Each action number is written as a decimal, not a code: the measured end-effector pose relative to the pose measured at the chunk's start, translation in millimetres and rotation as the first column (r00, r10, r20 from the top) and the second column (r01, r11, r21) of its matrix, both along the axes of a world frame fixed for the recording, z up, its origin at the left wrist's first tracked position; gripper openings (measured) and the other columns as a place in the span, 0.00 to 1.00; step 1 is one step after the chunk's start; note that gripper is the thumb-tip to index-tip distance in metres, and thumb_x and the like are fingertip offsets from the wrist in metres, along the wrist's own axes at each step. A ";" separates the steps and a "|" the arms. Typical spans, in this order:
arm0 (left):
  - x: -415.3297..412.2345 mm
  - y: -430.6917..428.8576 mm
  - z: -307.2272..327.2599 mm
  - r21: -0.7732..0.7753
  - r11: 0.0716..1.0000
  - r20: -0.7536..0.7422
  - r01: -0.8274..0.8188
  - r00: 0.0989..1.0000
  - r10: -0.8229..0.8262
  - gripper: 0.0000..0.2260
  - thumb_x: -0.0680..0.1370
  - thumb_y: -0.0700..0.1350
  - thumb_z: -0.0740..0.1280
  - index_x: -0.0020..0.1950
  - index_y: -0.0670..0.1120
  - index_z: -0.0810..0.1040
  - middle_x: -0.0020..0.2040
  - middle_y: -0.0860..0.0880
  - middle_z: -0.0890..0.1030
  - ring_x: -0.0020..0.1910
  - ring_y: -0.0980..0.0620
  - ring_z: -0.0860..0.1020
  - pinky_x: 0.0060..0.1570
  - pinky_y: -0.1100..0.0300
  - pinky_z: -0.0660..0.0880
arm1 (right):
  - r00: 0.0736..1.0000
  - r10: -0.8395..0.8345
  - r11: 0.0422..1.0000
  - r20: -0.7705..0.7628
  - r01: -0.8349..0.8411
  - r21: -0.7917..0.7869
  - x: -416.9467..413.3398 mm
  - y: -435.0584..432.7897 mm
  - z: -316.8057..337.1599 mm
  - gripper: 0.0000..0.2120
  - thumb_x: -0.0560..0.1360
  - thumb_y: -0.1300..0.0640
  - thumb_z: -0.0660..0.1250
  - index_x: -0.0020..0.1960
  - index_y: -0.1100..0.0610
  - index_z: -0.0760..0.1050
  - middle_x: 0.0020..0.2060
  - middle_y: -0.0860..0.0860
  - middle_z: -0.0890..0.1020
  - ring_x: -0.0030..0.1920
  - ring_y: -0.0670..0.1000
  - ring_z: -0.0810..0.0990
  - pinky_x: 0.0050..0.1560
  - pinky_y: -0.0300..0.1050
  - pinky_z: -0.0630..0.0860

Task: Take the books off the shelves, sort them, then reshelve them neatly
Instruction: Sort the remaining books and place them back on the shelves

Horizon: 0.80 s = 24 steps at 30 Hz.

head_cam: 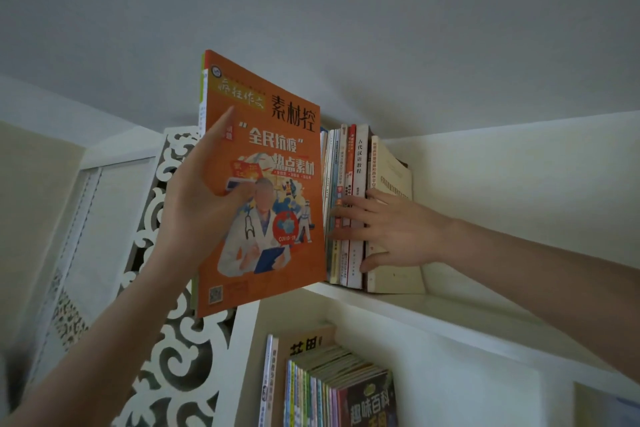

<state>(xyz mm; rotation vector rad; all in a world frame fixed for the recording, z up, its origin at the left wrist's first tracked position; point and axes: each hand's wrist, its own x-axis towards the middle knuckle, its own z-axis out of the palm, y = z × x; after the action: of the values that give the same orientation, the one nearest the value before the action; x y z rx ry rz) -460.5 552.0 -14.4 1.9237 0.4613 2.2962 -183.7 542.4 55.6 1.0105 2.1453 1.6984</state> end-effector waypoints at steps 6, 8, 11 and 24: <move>4.0 -0.3 -2.2 -0.014 0.999 0.003 0.038 0.999 -0.038 0.35 0.74 0.36 0.70 0.74 0.60 0.61 0.59 0.61 0.74 0.48 0.74 0.75 0.34 0.75 0.74 | 0.997 0.062 0.995 -0.038 -0.058 0.079 32.8 -8.9 -6.6 0.30 0.78 0.34 0.47 0.68 0.51 0.72 0.69 0.55 0.72 0.72 0.58 0.63 0.71 0.59 0.52; 7.5 -0.9 -1.2 -0.002 0.999 -0.002 0.048 0.999 -0.048 0.34 0.74 0.36 0.69 0.73 0.61 0.61 0.57 0.64 0.74 0.48 0.73 0.76 0.34 0.75 0.74 | 0.996 0.057 0.996 -0.063 -0.053 0.065 39.9 -9.6 -9.2 0.30 0.79 0.34 0.46 0.71 0.50 0.68 0.72 0.56 0.68 0.75 0.58 0.55 0.71 0.61 0.49; 13.4 -0.3 0.9 0.012 0.998 0.003 0.056 0.998 -0.056 0.34 0.74 0.36 0.69 0.73 0.61 0.61 0.56 0.68 0.72 0.49 0.74 0.75 0.34 0.76 0.73 | 0.994 0.062 0.998 -0.088 -0.062 0.007 44.0 -9.2 -9.0 0.30 0.79 0.34 0.47 0.73 0.49 0.65 0.76 0.55 0.60 0.77 0.56 0.44 0.72 0.60 0.41; 19.1 -1.8 8.0 0.030 1.000 -0.046 0.005 0.999 -0.004 0.34 0.74 0.37 0.70 0.73 0.62 0.61 0.53 0.70 0.72 0.47 0.72 0.77 0.34 0.71 0.76 | 0.977 0.157 0.987 -0.144 -0.160 -0.007 38.7 1.2 -8.3 0.27 0.79 0.34 0.46 0.70 0.47 0.64 0.73 0.54 0.65 0.77 0.56 0.48 0.73 0.58 0.40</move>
<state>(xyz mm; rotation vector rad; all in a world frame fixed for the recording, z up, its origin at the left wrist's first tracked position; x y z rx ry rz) -441.4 550.2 -6.4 1.9928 0.4291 2.2731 -144.9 543.6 47.3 1.0093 2.3864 1.7190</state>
